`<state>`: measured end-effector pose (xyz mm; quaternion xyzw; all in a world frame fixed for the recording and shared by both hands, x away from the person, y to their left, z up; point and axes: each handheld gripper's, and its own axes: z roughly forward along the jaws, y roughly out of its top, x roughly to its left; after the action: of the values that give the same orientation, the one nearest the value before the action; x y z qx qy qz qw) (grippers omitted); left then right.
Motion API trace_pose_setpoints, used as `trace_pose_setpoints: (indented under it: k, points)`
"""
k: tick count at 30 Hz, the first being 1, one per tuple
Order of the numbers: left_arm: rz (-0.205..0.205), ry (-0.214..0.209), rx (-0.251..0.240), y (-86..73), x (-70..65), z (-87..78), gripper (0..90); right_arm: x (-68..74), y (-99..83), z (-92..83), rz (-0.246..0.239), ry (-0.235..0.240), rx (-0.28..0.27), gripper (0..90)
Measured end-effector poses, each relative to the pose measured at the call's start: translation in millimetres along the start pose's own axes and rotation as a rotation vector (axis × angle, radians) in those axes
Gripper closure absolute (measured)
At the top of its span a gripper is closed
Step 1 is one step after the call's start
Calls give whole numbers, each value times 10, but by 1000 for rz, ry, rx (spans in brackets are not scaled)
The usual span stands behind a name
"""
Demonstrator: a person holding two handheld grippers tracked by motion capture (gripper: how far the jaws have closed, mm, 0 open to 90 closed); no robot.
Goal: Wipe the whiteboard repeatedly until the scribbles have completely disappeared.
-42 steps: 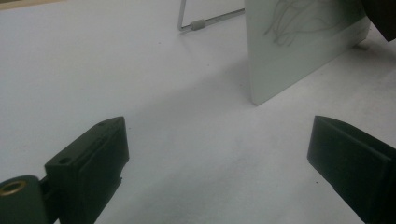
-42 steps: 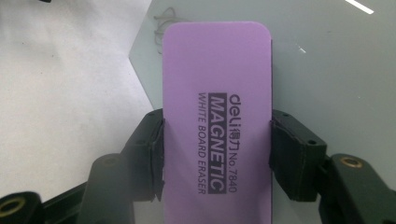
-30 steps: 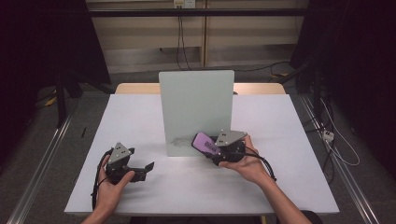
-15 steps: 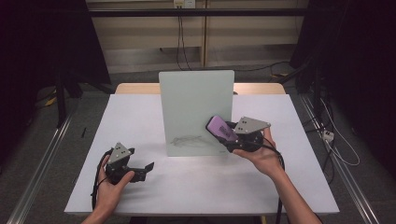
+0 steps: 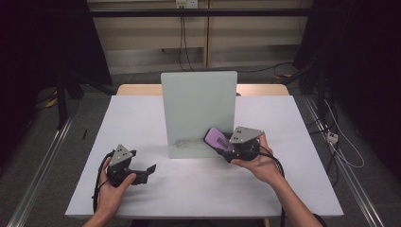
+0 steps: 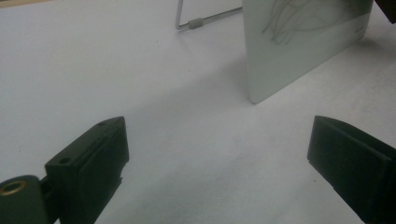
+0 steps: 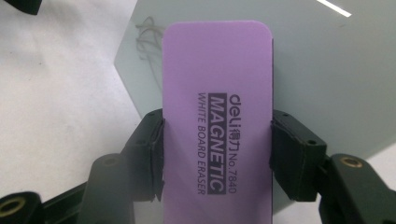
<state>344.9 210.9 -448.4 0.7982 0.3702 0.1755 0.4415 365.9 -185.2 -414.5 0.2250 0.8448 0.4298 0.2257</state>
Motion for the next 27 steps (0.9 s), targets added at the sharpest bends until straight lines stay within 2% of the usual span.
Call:
trace_pose_setpoints:
  k: [20, 27]
  points:
    - [12, -1, 11, 0, -9, 22, 54, 146, 13, 235, -20, 67, 28, 418]
    - [5, 1, 13, -2, -15, 29, 54, 181, 41, 301, -23, 75, 27, 417]
